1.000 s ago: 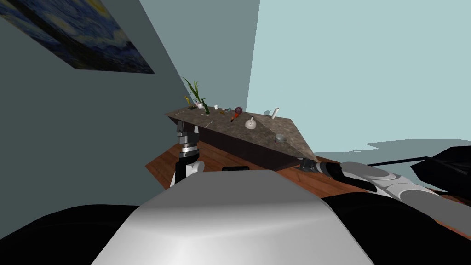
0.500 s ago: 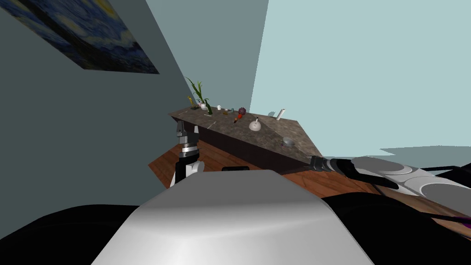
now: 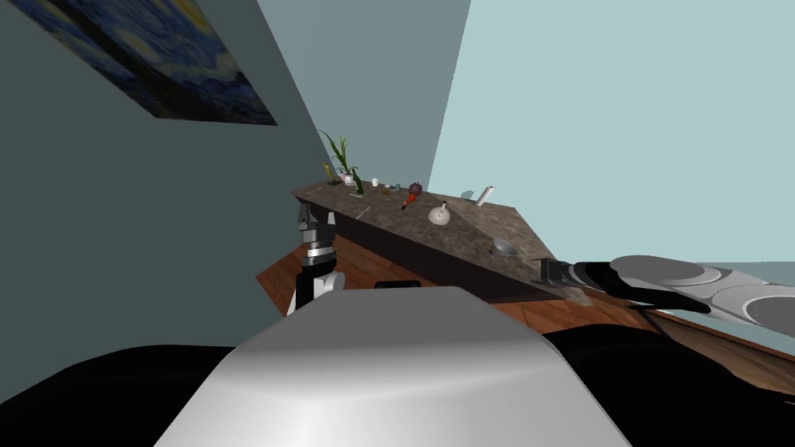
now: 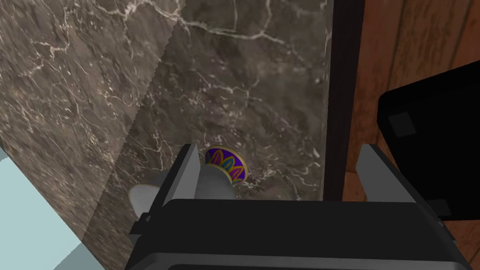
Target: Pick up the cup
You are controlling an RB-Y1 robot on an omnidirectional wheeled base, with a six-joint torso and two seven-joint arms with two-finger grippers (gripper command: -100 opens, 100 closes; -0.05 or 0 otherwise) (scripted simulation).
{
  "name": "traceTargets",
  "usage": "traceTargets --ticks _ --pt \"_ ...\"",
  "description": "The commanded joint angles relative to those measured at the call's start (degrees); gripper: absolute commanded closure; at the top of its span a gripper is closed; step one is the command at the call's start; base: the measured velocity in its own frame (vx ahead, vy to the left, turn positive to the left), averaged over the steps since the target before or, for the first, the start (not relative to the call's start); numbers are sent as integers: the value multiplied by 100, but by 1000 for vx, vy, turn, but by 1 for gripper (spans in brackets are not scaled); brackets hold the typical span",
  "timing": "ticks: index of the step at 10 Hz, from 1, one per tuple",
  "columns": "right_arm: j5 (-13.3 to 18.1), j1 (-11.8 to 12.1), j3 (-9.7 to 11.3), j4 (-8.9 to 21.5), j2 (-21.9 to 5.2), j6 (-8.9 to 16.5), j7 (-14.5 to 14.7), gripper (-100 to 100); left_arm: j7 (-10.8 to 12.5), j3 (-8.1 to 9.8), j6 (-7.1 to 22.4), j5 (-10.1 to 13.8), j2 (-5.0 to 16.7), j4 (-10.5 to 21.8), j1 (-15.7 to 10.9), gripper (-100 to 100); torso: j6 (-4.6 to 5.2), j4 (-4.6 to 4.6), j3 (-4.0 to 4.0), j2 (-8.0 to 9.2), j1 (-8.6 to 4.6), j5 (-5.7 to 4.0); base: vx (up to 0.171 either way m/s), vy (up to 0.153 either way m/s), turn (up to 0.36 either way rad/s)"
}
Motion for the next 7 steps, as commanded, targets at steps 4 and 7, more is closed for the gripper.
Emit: traceTargets --ticks 4,7 --pt "73 86 206 239 -424 -14 264 -100 0 0 0 0 0 0 1 0 1 -4 -9 -17 13 2 136 126 91" --pt "160 49 216 69 -384 106 247 -100 0 1 0 0 1 0 -1 0 6 8 19 34 -27 -7 43 19 -60"
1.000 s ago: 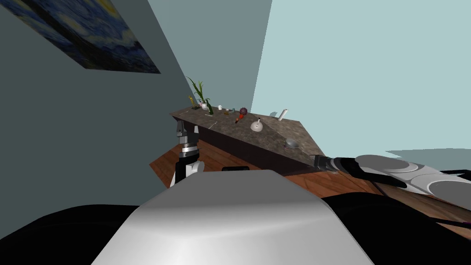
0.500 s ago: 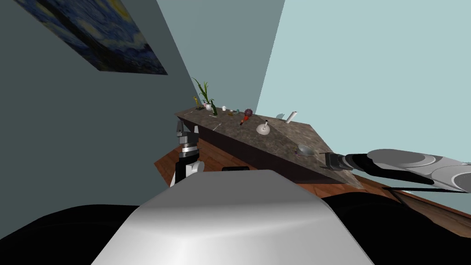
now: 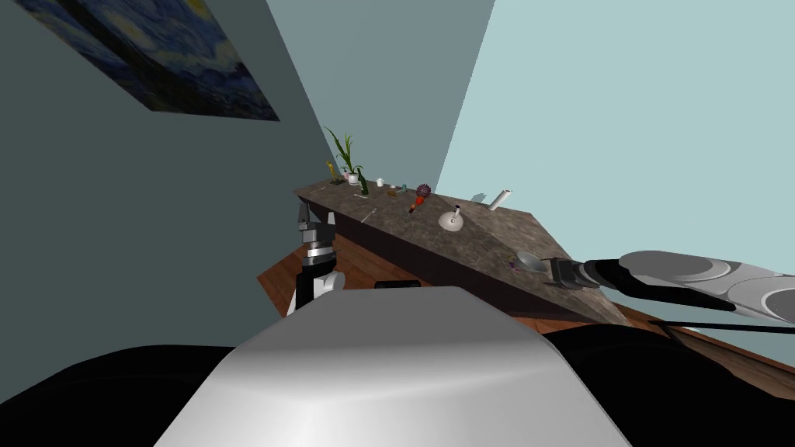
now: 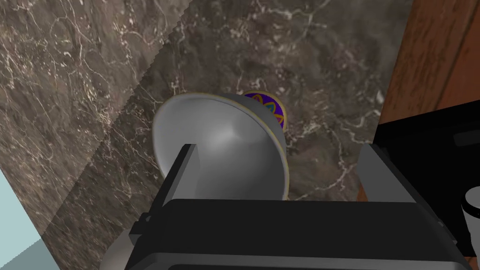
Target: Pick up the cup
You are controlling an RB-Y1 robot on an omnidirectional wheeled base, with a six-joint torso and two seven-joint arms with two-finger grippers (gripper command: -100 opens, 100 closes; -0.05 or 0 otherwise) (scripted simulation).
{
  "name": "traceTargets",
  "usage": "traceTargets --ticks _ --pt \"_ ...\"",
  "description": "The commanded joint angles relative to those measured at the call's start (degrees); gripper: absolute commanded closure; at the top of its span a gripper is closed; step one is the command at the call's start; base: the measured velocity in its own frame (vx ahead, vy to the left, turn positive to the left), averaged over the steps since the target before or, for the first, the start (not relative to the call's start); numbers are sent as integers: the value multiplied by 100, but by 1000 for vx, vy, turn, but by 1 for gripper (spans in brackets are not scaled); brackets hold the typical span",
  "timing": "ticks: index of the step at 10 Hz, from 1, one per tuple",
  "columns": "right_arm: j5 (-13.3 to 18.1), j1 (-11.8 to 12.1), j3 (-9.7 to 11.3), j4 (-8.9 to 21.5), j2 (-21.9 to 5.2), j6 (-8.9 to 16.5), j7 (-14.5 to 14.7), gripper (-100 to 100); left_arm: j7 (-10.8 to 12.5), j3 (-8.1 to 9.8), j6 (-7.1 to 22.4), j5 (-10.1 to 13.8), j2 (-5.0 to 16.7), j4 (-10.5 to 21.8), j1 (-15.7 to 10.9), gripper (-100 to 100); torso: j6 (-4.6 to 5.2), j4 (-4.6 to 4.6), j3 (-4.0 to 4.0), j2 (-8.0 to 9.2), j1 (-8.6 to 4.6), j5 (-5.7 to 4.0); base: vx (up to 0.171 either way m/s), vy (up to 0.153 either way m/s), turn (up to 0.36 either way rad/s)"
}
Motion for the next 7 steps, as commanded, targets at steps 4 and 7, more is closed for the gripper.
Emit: traceTargets --ticks 4,7 --pt "175 157 11 -631 -21 472 54 -100 0 0 0 0 0 0 0 0 -6 -8 -18 -29 -15 -5 126 -38 -185" --pt "223 158 21 -718 4 533 80 -100 0 -1 0 0 0 0 -1 0 -7 -3 -3 -2 4 -1 54 6 -102"
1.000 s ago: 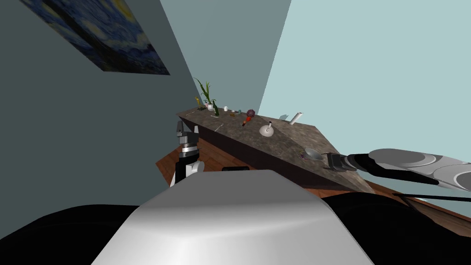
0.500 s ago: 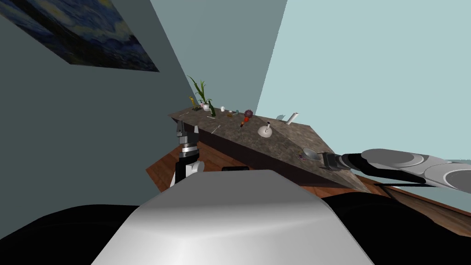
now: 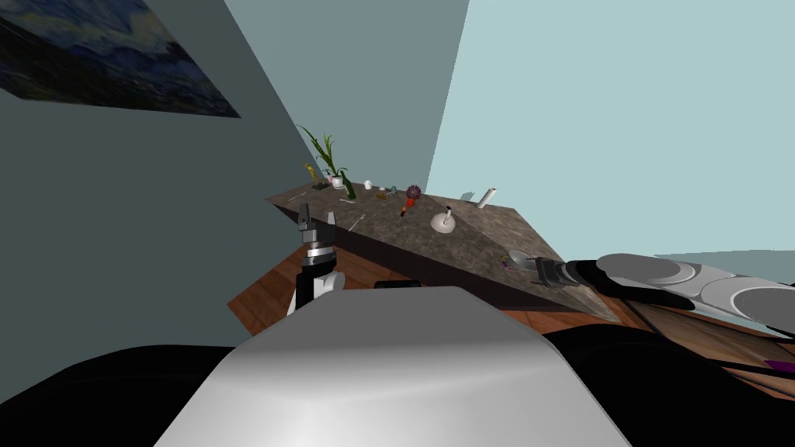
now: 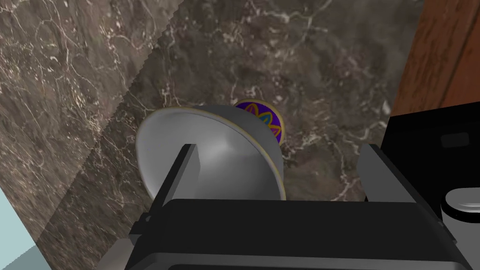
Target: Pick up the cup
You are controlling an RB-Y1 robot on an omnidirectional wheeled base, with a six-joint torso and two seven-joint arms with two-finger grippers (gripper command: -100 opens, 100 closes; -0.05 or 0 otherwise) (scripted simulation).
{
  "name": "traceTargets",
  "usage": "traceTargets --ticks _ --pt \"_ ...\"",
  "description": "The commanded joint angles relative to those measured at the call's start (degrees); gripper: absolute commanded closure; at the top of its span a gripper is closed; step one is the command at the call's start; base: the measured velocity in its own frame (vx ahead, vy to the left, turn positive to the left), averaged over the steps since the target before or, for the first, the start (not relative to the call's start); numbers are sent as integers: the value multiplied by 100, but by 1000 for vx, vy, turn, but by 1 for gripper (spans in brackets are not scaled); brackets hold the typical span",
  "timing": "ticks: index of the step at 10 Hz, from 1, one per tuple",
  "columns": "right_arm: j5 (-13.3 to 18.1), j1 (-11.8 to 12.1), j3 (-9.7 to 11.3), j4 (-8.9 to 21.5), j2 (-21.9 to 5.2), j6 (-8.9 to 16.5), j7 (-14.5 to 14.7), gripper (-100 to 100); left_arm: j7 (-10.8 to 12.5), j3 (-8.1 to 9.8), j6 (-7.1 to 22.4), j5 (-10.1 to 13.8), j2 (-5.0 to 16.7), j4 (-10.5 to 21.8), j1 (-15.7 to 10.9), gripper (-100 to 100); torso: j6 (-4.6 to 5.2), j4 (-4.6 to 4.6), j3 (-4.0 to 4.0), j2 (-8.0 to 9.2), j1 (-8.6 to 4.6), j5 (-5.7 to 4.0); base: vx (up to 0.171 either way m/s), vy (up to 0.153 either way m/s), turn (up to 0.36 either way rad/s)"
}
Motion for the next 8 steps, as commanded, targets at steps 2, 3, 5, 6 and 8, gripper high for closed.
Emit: traceTargets --ticks 2,3,5,6,8 --pt "0 -1 0 1 0 -1 -1 100 0 0 0 0 0 0 0 0 1 2 4 6 -3 -1 0 0 0" --pt "4 -3 -3 2 -7 1 5 100 0 0 0 0 0 0 0 0 6 2 6 11 -6 -6 0 0 0" --pt "6 -3 -2 1 -9 1 10 100 0 0 0 0 0 0 0 0 8 5 9 15 -8 -7 0 0 0" --pt "7 -3 -2 0 -9 1 11 0 0 0 0 0 0 0 0 0 9 5 10 16 -8 -6 0 0 0" --pt "-99 -50 -11 278 -19 -207 -50 100 0 -1 0 0 0 0 -2 0 -6 9 15 24 -9 -5 -78 -6 244"
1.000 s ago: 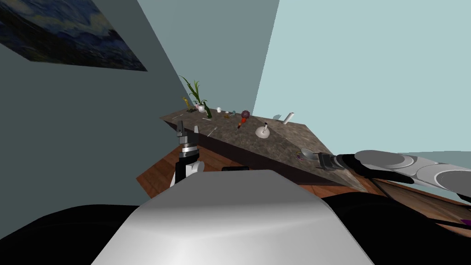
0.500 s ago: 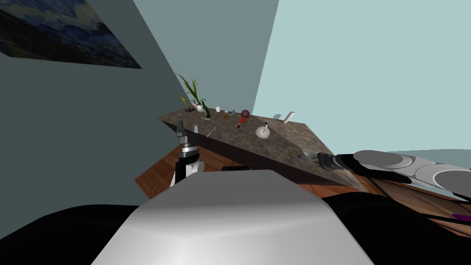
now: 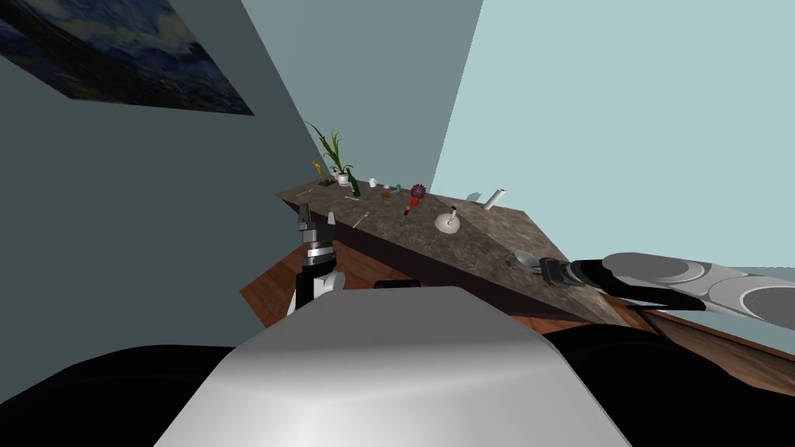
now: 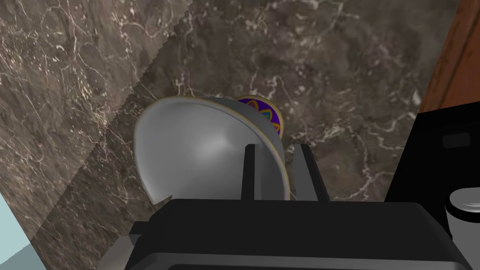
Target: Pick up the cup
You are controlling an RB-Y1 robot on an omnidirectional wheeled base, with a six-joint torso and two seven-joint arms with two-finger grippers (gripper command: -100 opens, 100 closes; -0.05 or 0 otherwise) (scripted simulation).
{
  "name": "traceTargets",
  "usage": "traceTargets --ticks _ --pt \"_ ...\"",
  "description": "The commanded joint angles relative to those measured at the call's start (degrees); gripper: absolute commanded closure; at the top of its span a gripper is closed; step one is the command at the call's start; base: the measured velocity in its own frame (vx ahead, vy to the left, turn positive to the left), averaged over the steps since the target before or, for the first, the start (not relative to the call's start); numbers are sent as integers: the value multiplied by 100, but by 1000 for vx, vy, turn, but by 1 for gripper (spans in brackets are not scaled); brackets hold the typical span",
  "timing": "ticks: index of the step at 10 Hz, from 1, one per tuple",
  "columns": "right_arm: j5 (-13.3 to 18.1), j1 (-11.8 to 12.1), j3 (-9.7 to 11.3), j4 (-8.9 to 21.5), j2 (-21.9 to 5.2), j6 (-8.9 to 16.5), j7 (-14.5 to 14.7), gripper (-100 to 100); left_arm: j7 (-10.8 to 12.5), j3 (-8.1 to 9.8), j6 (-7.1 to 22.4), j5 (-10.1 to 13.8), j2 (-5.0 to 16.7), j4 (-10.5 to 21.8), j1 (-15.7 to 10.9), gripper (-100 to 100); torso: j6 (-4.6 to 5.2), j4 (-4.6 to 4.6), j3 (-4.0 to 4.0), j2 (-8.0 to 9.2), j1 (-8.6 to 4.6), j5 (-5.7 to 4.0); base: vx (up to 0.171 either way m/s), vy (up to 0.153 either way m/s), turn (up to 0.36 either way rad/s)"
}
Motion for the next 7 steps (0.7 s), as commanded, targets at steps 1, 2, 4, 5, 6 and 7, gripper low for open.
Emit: traceTargets --ticks 1,2,4,5,6,7 --pt "-3 -127 29 215 47 -167 -13 100 0 0 0 0 0 0 0 0 0 0 0 0 0 0 -96 2 151" --pt "-29 -149 28 305 50 -233 -21 100 0 0 0 0 0 0 1 0 11 2 5 7 1 1 -82 29 94" --pt "-105 -215 24 577 59 -431 -45 100 0 0 0 0 0 0 0 0 9 6 12 19 19 5 -122 45 191" --pt "-131 -237 22 668 62 -497 -53 100 0 0 0 0 0 0 0 0 13 8 16 25 22 8 -89 28 101" --pt "-137 -181 1 588 58 -426 -28 100 0 0 0 0 0 0 1 0 18 7 14 20 17 8 -32 10 13" --pt "-138 -187 2 601 60 -442 -28 0 0 1 0 0 0 0 2 0 21 4 6 6 11 6 -7 3 -5"
